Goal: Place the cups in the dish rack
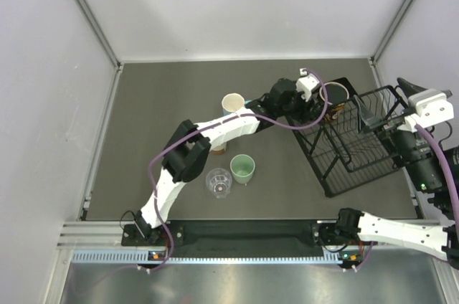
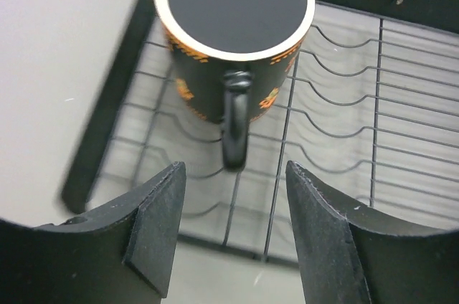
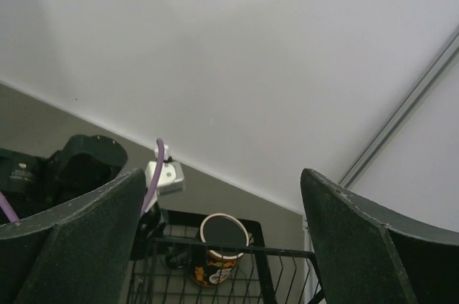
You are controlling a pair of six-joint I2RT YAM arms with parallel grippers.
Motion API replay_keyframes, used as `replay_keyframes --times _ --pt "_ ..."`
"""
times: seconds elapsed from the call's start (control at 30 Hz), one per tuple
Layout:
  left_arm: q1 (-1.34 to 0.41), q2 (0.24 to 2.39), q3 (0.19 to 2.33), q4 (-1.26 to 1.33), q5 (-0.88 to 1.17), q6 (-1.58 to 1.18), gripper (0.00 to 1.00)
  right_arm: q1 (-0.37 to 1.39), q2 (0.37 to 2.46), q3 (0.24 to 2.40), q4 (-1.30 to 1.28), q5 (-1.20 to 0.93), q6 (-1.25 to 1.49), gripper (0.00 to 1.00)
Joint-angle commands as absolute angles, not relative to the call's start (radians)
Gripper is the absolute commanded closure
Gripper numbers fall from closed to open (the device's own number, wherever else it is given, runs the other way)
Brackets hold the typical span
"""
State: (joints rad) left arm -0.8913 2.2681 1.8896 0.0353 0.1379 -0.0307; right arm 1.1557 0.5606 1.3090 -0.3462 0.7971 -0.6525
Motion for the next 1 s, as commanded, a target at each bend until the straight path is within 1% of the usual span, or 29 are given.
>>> replay_keyframes --times 0.0,0.17,0.2,0.23,0.3,0.33,0.4,0.43,0.47,0.5,0.57,0.6,0.63,0.7,0.73,0.77,0.8,0.87,0.9,0.93,0.97 --pt "-0.867 2.114 1.815 0.032 0.137 -0.025 0.37 1.152 0.606 1.353 -0.368 0.816 -0.603 0.12" --pt "-0.848 1.982 1.698 -0.009 0.077 -0.052 0.38 1.152 0.664 1.345 -0.383 0.799 -0.569 0.12" --pt "-0.848 1.965 1.694 -0.076 0.051 -0.075 0.38 1.152 0.682 1.344 -0.385 0.796 -0.558 0.13" --pt "-0.847 1.936 1.706 -0.127 -0.028 -0.096 0.38 1.151 0.693 1.339 -0.384 0.790 -0.537 0.13" --pt "-0.841 1.895 1.703 -0.246 -0.057 -0.167 0.41 1.150 0.733 1.339 -0.385 0.778 -0.508 0.14" --pt "-0.841 1.835 1.678 -0.279 -0.092 -0.199 0.41 1.150 0.748 1.344 -0.385 0.776 -0.468 0.16" --pt "-0.841 1.755 1.623 -0.307 -0.094 -0.277 0.42 1.144 0.793 1.348 -0.385 0.772 -0.428 0.18" --pt "-0.841 1.673 1.568 -0.337 -0.106 -0.311 0.41 1.138 0.811 1.357 -0.384 0.767 -0.398 0.20" --pt "-0.841 1.633 1.548 -0.365 -0.144 -0.377 0.41 1.131 0.830 1.362 -0.383 0.759 -0.385 0.20" --pt "-0.841 1.597 1.536 -0.400 -0.162 -0.408 0.40 1.103 0.875 1.370 -0.387 0.750 -0.371 0.20" --pt "-0.841 1.514 1.548 -0.559 -0.251 -0.486 0.39 1.039 0.932 1.417 -0.426 0.675 -0.299 0.20" --pt "-0.839 1.494 1.575 -0.613 -0.276 -0.506 0.38 0.941 0.993 1.464 -0.451 0.634 -0.220 0.19" --pt "-0.841 1.458 1.589 -0.676 -0.291 -0.517 0.38 0.889 1.027 1.491 -0.468 0.548 -0.181 0.20" --pt "-0.839 1.418 1.597 -0.791 -0.295 -0.531 0.38 0.795 1.144 1.552 -0.520 0.523 -0.134 0.21" --pt "-0.841 1.370 1.586 -0.813 -0.290 -0.531 0.29 0.775 1.188 1.630 -0.535 0.503 -0.124 0.21" --pt "-0.839 1.347 1.582 -0.863 -0.285 -0.540 0.28 0.759 1.237 1.684 -0.563 0.502 -0.124 0.22" --pt "-0.841 1.324 1.577 -0.885 -0.276 -0.545 0.28 0.735 1.346 1.810 -0.624 0.505 -0.121 0.22" --pt "-0.839 1.260 1.560 -0.929 -0.250 -0.542 0.28 0.701 1.466 1.964 -0.711 0.492 -0.115 0.24" --pt "-0.839 1.240 1.556 -0.942 -0.235 -0.541 0.28 0.665 1.596 2.141 -0.817 0.489 -0.098 0.25" --pt "-0.841 1.209 1.555 -0.957 -0.213 -0.540 0.28 0.644 1.664 2.242 -0.872 0.489 -0.091 0.26" --pt "-0.839 1.194 1.557 -0.982 -0.204 -0.537 0.28 0.614 1.789 2.338 -0.923 0.489 -0.087 0.27"
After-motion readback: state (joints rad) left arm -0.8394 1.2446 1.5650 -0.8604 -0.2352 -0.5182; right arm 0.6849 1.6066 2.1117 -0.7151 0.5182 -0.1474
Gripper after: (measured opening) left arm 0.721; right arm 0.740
